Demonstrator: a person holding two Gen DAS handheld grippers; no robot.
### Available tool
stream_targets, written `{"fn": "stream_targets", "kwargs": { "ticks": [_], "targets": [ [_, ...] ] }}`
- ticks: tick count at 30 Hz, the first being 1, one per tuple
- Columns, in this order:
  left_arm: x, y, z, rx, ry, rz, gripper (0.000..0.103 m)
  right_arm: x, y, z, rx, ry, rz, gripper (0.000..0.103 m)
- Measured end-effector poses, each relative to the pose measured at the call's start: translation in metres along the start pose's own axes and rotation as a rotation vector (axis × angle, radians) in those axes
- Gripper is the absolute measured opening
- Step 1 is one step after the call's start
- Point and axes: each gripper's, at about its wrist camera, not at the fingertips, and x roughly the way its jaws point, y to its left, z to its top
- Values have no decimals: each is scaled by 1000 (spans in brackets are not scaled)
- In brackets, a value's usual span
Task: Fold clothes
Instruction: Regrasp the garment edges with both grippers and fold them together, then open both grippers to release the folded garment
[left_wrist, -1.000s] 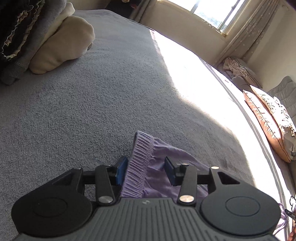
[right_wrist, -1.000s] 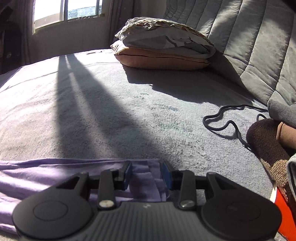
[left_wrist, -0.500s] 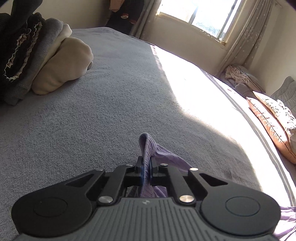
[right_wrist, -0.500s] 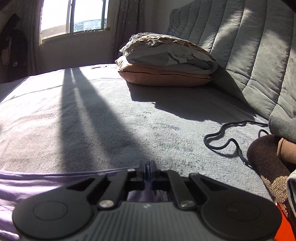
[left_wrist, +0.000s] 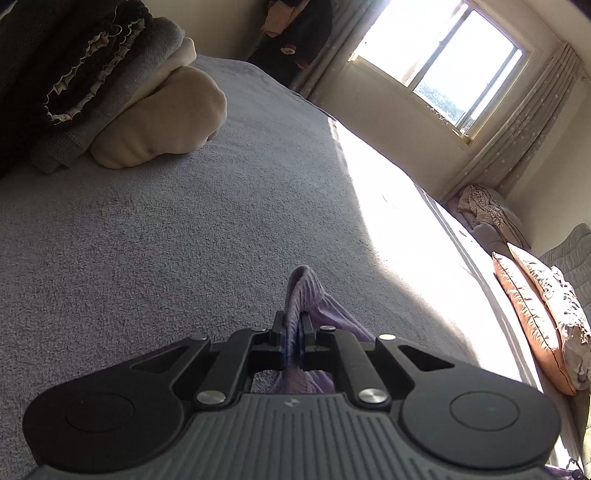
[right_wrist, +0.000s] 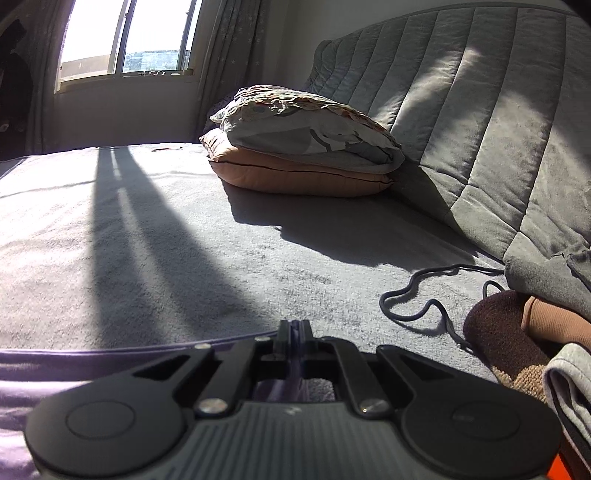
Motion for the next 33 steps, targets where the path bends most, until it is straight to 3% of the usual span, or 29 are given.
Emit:
{"fn": "stream_targets", "kwargs": {
  "ticks": [6,10,15,18,20,23,29,33],
  "targets": [
    [7,-4,-3,-7,16,35,5,6,22,-1,-31,2,-74,3],
    [12,-8,-6,-6,29,57,6,24,29,-15,-48,82,-127,3],
    [10,-5,-1,-43,56,54,15,23,35,-15,-71,88,-115,5],
    [-4,-7,8,-25,44,55,27,17,30,-9,-61,111,-114,21],
    [-18,-9,15,-10,12,38,36,9,18,-3,-14,123,-111,41],
    [-32,-9,24,-48,-19,19,42,-8,-13,6,136,155,-86,49],
    [-41,-14,29,-78,-26,5,46,-28,-77,-29,673,345,118,53],
    [-24,-14,25,-41,7,17,55,-25,-59,-30,609,312,148,53]
  ]
}}
